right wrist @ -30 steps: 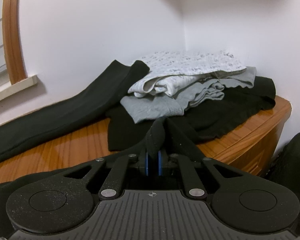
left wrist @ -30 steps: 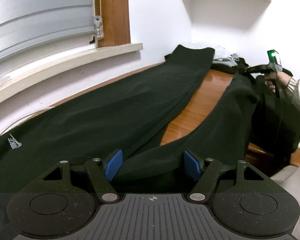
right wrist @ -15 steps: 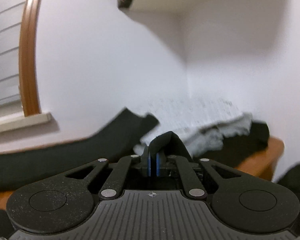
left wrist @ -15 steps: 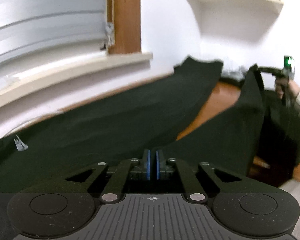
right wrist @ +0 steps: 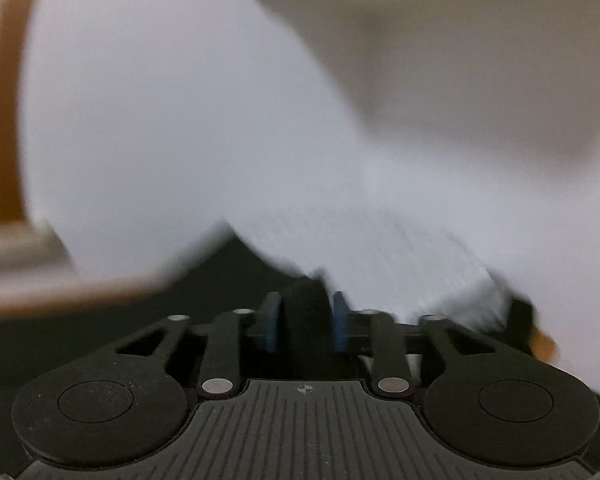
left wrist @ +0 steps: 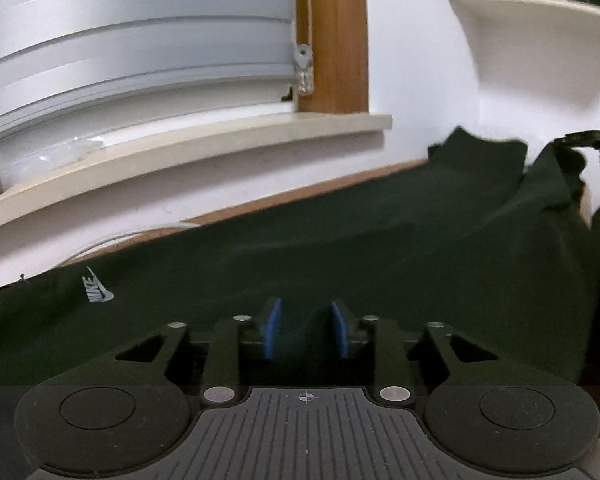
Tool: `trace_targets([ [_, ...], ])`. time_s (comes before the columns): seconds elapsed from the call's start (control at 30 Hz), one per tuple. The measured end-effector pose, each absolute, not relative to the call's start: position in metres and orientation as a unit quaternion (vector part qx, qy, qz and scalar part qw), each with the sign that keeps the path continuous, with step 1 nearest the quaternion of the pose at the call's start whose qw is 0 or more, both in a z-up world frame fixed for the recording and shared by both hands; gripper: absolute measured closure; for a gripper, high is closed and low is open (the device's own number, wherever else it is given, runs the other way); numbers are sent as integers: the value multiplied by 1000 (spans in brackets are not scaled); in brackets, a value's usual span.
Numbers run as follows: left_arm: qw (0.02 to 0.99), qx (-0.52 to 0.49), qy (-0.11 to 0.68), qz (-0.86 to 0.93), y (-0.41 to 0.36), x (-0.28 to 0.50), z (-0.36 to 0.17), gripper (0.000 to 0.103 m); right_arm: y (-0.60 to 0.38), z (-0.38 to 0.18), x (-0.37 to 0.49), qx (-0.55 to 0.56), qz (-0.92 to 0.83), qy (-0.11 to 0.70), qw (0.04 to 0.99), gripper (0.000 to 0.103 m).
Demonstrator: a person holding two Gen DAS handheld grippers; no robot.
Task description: Fold clothes
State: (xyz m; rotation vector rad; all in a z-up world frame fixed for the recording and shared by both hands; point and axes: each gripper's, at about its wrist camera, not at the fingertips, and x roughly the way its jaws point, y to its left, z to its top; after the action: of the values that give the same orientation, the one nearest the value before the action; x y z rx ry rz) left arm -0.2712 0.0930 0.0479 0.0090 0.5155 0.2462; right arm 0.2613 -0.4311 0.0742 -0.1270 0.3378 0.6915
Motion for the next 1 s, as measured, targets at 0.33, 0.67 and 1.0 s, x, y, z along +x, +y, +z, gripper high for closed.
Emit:
trace_targets([
  [0.33,956,-31,265,119,101,-272,43,38,-523,21,226,-13,340,190,921,49],
  [0.67,955,-83,261,110,116,-277,42,36,-504,1,216,28,377,258,889,62],
  [1.0,955,-109,254,108,124,-281,41,32,-484,11,230,50,340,220,913,100],
])
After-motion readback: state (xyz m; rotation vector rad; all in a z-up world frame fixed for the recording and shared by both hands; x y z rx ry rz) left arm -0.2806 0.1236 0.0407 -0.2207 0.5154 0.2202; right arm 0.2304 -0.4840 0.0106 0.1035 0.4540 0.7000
